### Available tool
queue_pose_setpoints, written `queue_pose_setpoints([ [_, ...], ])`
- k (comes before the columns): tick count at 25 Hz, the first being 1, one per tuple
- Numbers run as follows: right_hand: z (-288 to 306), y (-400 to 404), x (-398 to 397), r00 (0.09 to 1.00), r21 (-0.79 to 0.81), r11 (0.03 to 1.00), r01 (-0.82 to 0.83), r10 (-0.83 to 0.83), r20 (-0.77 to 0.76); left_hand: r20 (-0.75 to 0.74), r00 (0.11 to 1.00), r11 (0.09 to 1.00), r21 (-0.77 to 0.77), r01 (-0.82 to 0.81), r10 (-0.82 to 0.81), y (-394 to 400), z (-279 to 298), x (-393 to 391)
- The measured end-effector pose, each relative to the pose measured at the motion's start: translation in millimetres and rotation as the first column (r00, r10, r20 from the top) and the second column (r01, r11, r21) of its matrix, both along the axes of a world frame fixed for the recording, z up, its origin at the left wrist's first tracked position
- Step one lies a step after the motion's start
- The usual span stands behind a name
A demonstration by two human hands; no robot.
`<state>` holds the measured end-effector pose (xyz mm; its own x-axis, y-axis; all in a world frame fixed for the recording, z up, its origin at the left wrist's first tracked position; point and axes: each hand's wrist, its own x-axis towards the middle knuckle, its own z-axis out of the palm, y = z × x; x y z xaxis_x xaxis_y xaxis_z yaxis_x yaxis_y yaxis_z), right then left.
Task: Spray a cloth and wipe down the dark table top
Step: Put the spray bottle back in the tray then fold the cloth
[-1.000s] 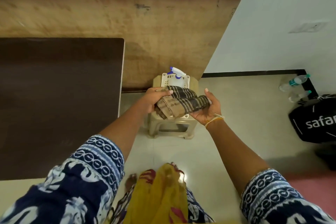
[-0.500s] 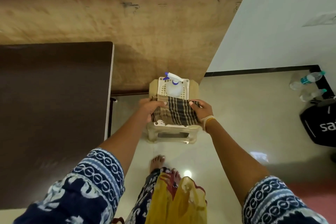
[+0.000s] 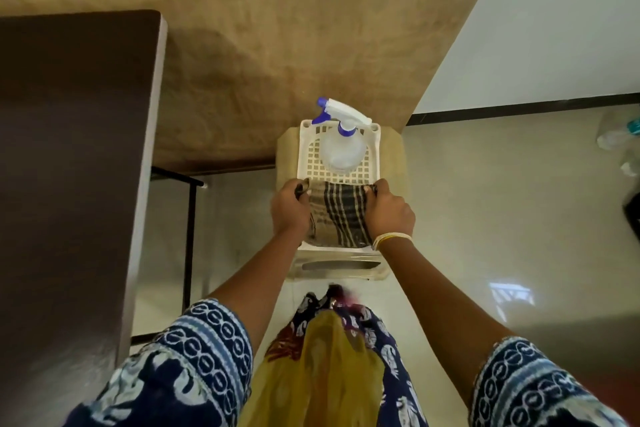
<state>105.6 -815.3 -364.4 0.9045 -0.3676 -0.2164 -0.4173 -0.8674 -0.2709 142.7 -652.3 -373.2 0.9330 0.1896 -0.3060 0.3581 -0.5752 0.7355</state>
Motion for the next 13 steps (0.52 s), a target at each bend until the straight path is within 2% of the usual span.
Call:
queue_pose_setpoints([
  [3,-20.8,-2.2,2.4,1.000,-0.035,0.999,0.000,-0.001,-0.028,0.050,0.995,0.995,0.053,0.084,-0.086,1.2,-12.4,5.0],
  [5,-22.0,-1.4,3.3,1.000,-0.040,0.999,0.016,-0.016,-0.016,0.058,0.979,0.957,0.231,0.177,-0.195,3.7,-10.1,4.1],
  [6,-21.2,-0.9,3.0,1.000,-0.066,0.998,0.020,-0.018,0.023,0.069,0.959,0.909,0.345,0.235,-0.274,2.8,-7.7,0.5],
  [8,-16.6,5.6,0.4,0.991,-0.172,0.983,-0.068,0.087,0.106,0.098,0.877,0.753,0.564,0.340,-0.470,-2.8,-2.0,-6.5],
  [9,-16.4,10.5,-1.7,0.976,-0.197,0.967,-0.158,0.184,0.119,0.078,0.808,0.655,0.634,0.412,-0.584,-6.0,-0.6,-8.0],
  [11,-17.9,20.7,-7.8,0.927,-0.092,0.924,-0.372,0.374,0.004,-0.090,0.643,0.431,0.671,0.604,-0.760,-10.6,-3.7,-12.3],
  [12,-18.5,24.2,-10.5,0.898,-0.034,0.901,-0.432,0.427,-0.100,-0.201,0.595,0.342,0.659,0.670,-0.778,-9.8,-6.9,-14.0],
  [13,-21.5,23.9,-11.3,0.873,-0.003,0.891,-0.455,0.445,-0.199,-0.292,0.578,0.291,0.644,0.708,-0.762,-6.3,-8.3,-13.2],
])
